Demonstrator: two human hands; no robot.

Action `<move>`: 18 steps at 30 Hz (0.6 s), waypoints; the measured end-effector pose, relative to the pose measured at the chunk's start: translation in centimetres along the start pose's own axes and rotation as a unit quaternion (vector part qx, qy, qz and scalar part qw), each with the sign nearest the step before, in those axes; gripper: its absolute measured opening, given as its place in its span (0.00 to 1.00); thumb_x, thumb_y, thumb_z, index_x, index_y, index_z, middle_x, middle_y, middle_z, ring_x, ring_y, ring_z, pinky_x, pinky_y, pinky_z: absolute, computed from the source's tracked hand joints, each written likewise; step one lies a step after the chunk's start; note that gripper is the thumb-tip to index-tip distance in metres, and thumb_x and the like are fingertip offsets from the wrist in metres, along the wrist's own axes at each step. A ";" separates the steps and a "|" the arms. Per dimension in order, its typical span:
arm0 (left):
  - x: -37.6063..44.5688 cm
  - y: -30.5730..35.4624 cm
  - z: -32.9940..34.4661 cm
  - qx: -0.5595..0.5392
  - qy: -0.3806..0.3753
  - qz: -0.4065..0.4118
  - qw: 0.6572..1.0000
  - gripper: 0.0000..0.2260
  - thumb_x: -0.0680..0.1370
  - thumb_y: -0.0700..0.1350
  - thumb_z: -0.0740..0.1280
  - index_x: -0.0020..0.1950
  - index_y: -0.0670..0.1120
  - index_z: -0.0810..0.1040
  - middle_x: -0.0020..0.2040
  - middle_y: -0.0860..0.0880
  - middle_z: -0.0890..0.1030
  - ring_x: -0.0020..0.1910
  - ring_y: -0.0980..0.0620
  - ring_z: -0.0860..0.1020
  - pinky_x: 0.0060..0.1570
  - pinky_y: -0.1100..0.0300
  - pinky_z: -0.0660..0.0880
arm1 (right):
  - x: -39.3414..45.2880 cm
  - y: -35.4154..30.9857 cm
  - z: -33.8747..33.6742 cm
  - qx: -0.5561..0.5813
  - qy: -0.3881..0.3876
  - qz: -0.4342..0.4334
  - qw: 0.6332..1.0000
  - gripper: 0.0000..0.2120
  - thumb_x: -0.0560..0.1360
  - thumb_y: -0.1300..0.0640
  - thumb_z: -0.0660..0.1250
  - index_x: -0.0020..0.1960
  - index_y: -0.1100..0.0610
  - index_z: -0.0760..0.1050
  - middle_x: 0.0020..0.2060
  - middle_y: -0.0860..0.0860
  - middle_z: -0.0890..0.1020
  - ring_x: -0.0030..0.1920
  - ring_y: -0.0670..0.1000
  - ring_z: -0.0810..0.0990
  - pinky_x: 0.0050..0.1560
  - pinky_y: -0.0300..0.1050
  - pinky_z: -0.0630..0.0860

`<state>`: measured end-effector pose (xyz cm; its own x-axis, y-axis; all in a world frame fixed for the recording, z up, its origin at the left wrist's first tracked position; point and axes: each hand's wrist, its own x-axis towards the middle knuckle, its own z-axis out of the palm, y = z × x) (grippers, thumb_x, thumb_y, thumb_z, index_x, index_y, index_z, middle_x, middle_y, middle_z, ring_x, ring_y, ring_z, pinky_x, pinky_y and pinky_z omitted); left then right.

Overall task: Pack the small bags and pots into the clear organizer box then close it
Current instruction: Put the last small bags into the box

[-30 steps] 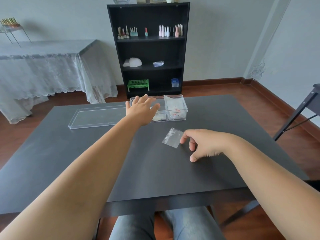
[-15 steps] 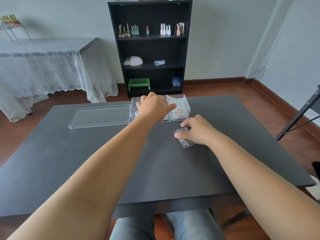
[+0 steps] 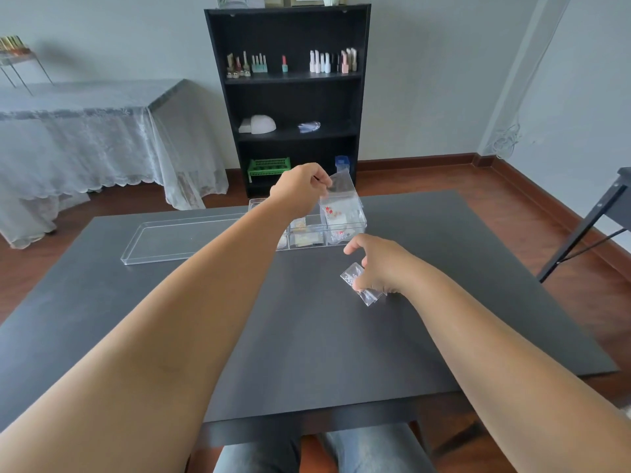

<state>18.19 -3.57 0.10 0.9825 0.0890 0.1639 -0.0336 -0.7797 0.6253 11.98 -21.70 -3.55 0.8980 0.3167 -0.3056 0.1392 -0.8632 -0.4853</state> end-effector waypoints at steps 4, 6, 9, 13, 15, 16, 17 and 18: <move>1.0 0.3 1.4 0.094 -0.049 0.014 0.994 0.13 0.80 0.40 0.57 0.49 0.56 0.77 0.46 0.55 0.83 0.46 0.51 0.77 0.57 0.46 0.67 | 0.0 0.1 -0.1 0.002 -0.006 -0.001 1.000 0.27 0.70 0.61 0.71 0.64 0.47 0.67 0.50 0.52 0.79 0.39 0.55 0.81 0.39 0.45 0.77; 1.5 0.1 1.7 0.138 -0.057 0.022 0.989 0.14 0.81 0.41 0.56 0.49 0.57 0.76 0.47 0.55 0.84 0.54 0.48 0.75 0.58 0.46 0.62 | 0.1 0.5 -0.2 0.003 -0.009 -0.007 1.000 0.25 0.70 0.60 0.71 0.63 0.48 0.67 0.49 0.52 0.79 0.38 0.53 0.80 0.39 0.45 0.76; 2.0 -0.2 1.8 0.196 -0.056 0.033 0.978 0.16 0.79 0.40 0.55 0.50 0.59 0.77 0.46 0.52 0.83 0.57 0.46 0.70 0.59 0.46 0.60 | 0.4 0.8 0.1 -0.003 -0.004 -0.017 1.000 0.22 0.71 0.60 0.69 0.61 0.47 0.68 0.48 0.51 0.77 0.39 0.53 0.79 0.39 0.45 0.76; 2.2 -0.4 2.4 0.231 -0.058 0.060 0.969 0.09 0.78 0.45 0.62 0.54 0.57 0.76 0.46 0.52 0.81 0.58 0.46 0.67 0.58 0.47 0.60 | 0.8 1.1 0.5 0.023 -0.011 -0.011 1.000 0.21 0.71 0.61 0.68 0.58 0.44 0.67 0.48 0.51 0.75 0.27 0.53 0.77 0.35 0.45 0.77; 2.2 -0.4 2.7 0.223 -0.046 0.063 0.972 0.05 0.76 0.45 0.65 0.50 0.54 0.74 0.46 0.51 0.81 0.57 0.45 0.68 0.57 0.47 0.60 | 0.8 1.3 0.6 0.033 -0.010 -0.014 0.999 0.21 0.70 0.60 0.69 0.58 0.43 0.67 0.48 0.52 0.77 0.25 0.53 0.76 0.34 0.44 0.76; 2.1 -0.4 2.9 0.226 -0.039 0.059 0.972 0.05 0.76 0.45 0.65 0.49 0.54 0.73 0.46 0.50 0.81 0.57 0.45 0.68 0.57 0.47 0.61 | 0.8 1.4 0.6 0.039 -0.008 -0.016 0.999 0.21 0.69 0.60 0.69 0.58 0.43 0.68 0.47 0.52 0.77 0.25 0.53 0.76 0.34 0.44 0.76; 2.0 -0.2 3.0 0.234 -0.037 0.053 0.970 0.05 0.76 0.44 0.64 0.47 0.54 0.72 0.46 0.50 0.81 0.56 0.45 0.68 0.58 0.46 0.61 | 0.8 1.5 0.5 0.045 -0.006 -0.018 0.999 0.22 0.69 0.59 0.70 0.58 0.43 0.68 0.47 0.52 0.77 0.26 0.53 0.76 0.34 0.44 0.76; 1.9 -0.1 3.1 0.244 -0.044 0.044 0.968 0.06 0.76 0.43 0.63 0.46 0.55 0.73 0.46 0.50 0.81 0.55 0.45 0.67 0.58 0.45 0.61 | 0.7 1.6 0.5 0.050 -0.004 -0.020 0.999 0.22 0.69 0.59 0.70 0.58 0.44 0.68 0.47 0.51 0.78 0.28 0.52 0.76 0.35 0.45 0.76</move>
<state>20.64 -5.29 -2.00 0.9922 -0.0274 0.1220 -0.0484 -0.9838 0.1729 12.64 -22.65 -4.97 0.8895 0.3533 -0.2899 0.1325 -0.8064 -0.5764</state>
